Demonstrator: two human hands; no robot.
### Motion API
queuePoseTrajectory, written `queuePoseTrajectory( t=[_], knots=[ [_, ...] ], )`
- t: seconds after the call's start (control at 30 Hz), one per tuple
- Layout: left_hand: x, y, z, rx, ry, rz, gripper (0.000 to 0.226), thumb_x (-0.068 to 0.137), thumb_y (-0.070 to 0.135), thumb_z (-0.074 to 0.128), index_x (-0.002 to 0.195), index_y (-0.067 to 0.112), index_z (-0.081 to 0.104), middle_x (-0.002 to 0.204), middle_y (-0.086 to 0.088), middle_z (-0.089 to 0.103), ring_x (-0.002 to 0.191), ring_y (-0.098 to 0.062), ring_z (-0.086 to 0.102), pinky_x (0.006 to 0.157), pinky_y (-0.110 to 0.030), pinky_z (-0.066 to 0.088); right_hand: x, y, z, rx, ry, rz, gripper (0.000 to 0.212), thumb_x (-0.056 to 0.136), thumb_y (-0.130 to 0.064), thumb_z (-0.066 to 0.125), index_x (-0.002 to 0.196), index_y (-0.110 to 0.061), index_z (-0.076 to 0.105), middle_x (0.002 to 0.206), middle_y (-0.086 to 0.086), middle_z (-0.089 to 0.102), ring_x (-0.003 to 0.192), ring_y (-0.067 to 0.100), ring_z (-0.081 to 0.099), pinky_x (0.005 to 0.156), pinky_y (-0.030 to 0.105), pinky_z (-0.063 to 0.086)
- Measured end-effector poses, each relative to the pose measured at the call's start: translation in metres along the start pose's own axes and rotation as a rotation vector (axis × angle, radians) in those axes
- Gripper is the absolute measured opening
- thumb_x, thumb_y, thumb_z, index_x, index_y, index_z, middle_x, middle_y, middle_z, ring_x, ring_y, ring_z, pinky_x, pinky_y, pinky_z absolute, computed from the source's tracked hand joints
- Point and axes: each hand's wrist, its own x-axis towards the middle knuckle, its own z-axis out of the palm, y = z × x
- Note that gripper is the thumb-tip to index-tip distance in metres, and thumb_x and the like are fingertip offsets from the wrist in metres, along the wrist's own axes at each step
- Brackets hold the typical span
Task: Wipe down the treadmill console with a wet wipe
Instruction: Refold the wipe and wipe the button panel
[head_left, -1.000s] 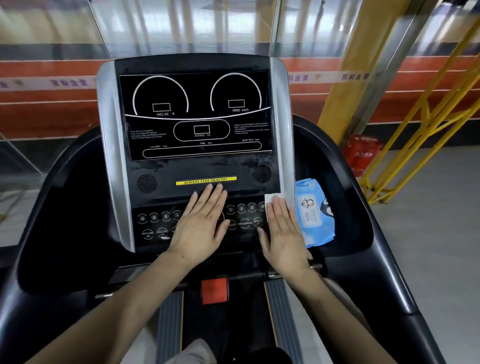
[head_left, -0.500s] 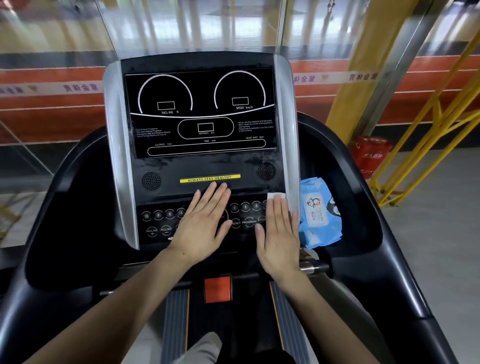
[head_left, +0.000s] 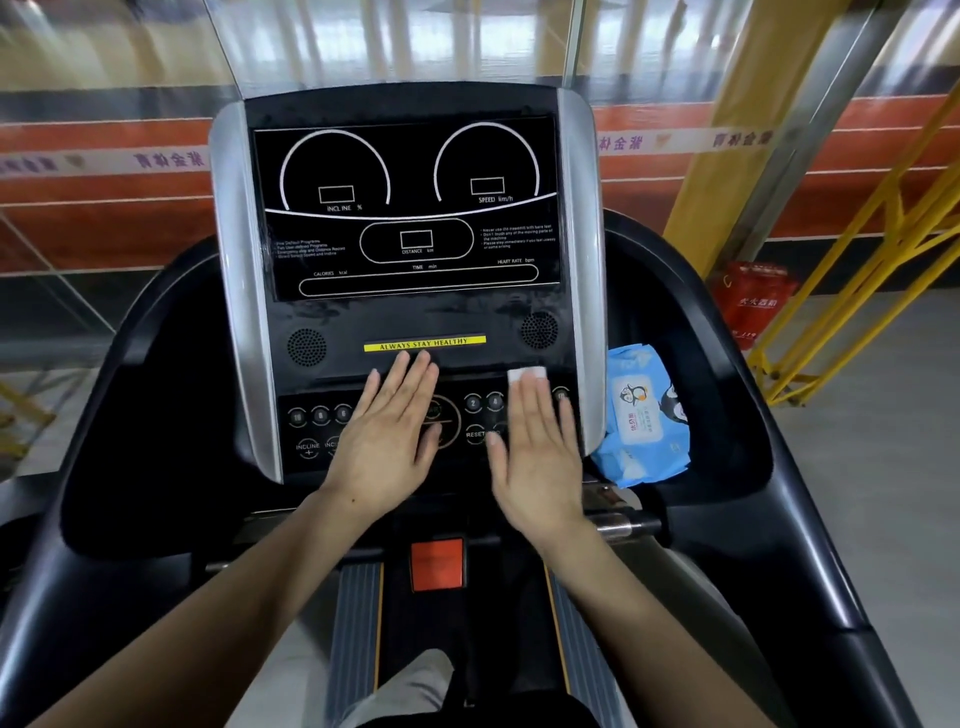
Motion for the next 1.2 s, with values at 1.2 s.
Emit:
queuePoseTrajectory(
  t=[1.2],
  knots=[
    [-0.010, -0.022, -0.015, 0.059, -0.011, 0.034, 0.078, 0.099, 0.020, 0.051, 0.166, 0.015, 0.011, 0.175, 0.001, 0.004, 0.162, -0.021, -0.002, 0.132, -0.046, 0.006, -0.004, -0.009, 0.003, -0.050, -0.008, -0.001, 0.066, 0.111, -0.048, 0.028, 0.168, -0.015, 0.024, 0.176, 0.003, 0.019, 0.165, 0.014, 0.008, 0.134, 0.047, 0.001]
  ],
)
